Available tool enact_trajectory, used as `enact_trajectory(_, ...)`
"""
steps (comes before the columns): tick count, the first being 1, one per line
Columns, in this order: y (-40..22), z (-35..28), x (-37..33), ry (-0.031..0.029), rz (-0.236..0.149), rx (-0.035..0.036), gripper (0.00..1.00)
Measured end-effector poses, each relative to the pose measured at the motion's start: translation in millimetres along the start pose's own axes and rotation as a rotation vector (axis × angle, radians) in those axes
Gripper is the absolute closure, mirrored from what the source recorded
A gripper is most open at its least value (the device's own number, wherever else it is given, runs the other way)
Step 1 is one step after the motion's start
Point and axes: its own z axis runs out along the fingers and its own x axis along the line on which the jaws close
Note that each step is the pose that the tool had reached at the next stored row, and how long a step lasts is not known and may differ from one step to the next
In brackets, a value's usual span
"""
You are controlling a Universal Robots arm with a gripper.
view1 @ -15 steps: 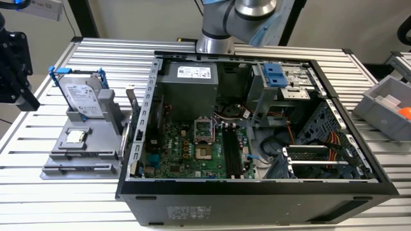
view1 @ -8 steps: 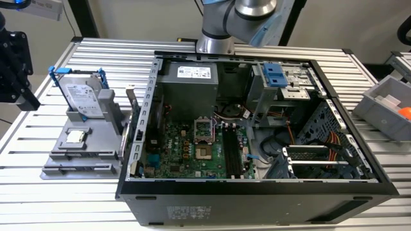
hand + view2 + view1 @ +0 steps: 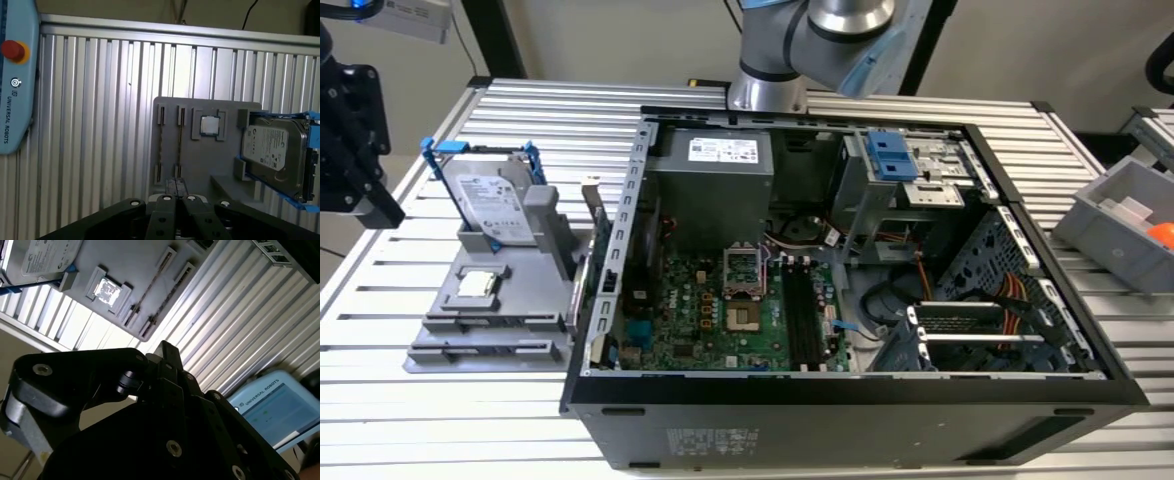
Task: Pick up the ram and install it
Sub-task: 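Pick up the ram and move it above insertion slot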
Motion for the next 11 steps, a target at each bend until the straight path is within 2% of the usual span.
enact_trajectory(10,0.0,0.0,0.0,0.0000,0.005,0.0001,1.00)
enact_trajectory(11,0.0,0.0,0.0,0.0000,0.005,0.0001,0.00)
